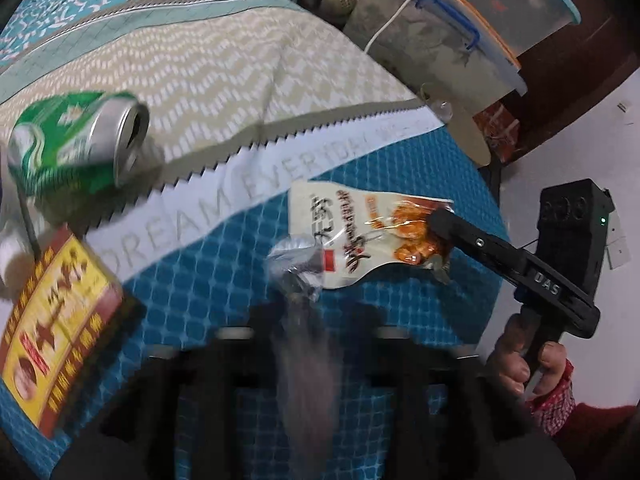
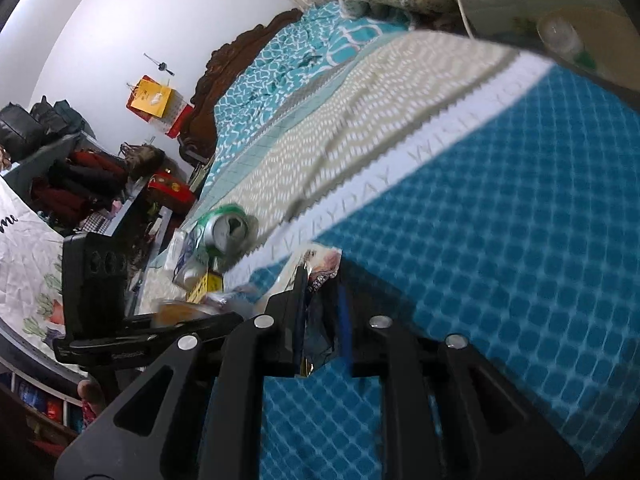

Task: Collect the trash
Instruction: 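Grasp a white snack wrapper with right tool while left tool grasps a foil packet, then carry both wrappers over the beige bin and open both tools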

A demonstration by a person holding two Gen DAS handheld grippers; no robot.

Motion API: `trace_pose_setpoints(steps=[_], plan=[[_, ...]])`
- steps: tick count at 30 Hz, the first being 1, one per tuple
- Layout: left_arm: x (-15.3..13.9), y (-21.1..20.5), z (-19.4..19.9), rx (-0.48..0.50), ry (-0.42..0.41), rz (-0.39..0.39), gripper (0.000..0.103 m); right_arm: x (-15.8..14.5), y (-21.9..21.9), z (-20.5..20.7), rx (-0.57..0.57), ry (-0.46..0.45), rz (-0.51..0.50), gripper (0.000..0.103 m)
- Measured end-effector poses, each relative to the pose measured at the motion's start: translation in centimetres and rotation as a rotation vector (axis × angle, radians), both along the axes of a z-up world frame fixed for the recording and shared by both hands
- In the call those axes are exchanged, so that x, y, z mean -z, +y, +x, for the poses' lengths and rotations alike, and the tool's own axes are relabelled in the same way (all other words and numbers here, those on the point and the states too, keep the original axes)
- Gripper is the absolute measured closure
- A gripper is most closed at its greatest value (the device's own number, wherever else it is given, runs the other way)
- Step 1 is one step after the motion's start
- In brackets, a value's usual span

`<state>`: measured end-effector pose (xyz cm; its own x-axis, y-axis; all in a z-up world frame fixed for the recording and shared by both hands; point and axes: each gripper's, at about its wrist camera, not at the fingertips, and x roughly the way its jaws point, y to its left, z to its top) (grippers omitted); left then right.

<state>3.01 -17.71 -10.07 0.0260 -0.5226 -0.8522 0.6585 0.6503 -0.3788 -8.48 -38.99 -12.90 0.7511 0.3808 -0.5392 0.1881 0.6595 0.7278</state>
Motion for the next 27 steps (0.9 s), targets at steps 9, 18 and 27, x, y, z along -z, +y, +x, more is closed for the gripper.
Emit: trace_pose_setpoints(steps=[9, 18, 27], plan=[[0.2, 2.1, -1.1, -0.052, 0.009, -0.016, 0.046, 0.7, -1.1, -1.4, -0.039, -0.011, 0.09, 0.037], [0.7, 1.5, -1.0, -0.046, 0.035, -0.006, 0.098, 2.5, 0.0, 0.4, -0.124, 0.032, 0.116, 0.088], [-3.5, -9.9, 0.3, 0.114, -0.005, -0.05, 0.098, 1.4, -10.8, -4.0, 0.17, -0.072, 0.186, 0.088]])
